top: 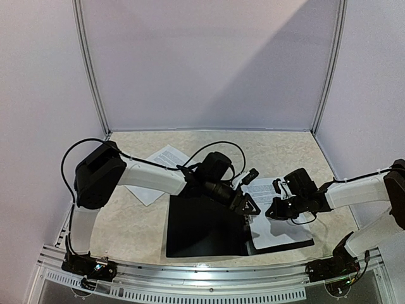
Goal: Put the files into the folder
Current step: Close the spring clip on the folder with some files.
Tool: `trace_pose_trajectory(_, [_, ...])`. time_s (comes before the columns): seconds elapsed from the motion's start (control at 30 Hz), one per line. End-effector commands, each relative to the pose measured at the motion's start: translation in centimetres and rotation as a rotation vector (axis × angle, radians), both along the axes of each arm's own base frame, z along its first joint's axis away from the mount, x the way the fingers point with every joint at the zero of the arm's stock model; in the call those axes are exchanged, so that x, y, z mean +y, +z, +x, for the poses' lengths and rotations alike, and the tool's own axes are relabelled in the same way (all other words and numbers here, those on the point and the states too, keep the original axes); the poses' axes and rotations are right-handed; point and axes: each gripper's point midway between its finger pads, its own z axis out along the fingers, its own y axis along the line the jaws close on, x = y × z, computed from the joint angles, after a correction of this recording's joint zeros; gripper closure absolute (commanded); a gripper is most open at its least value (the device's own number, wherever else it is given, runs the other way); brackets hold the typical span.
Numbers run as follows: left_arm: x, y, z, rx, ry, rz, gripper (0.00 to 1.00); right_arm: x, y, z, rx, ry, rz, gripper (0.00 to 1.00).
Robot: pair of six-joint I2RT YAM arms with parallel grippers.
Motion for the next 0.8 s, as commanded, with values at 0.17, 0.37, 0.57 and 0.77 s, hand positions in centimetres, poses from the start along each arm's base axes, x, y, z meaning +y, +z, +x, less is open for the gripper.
trace_pose_trajectory(0.17, [0.1, 7.7, 2.3, -0.212, 0.099, -0.042, 0.34, -1.8, -1.4, -2.5, 0.078, 0.005, -0.062, 0.98])
trace_pose_trajectory(0.37, [3.4, 9.5, 11.0, -0.329, 0.416, 0.142, 0.33, -0.2, 3.4, -0.2, -0.054, 0.014, 0.023, 0.85])
trace_pose_trajectory(0.57, [7.1, 3.3, 16.1, -0.302, 0.661, 0.440, 0.36, 1.9, 7.1, 1.2, -0.112, 0.030, 0.135, 0.69])
trace_pose_trajectory(0.77, [7.9, -1.9, 15.3, -0.203, 0.681, 0.519, 0.39, 4.3, 7.9, 1.4, -0.085, 0.053, 0.145, 0.67])
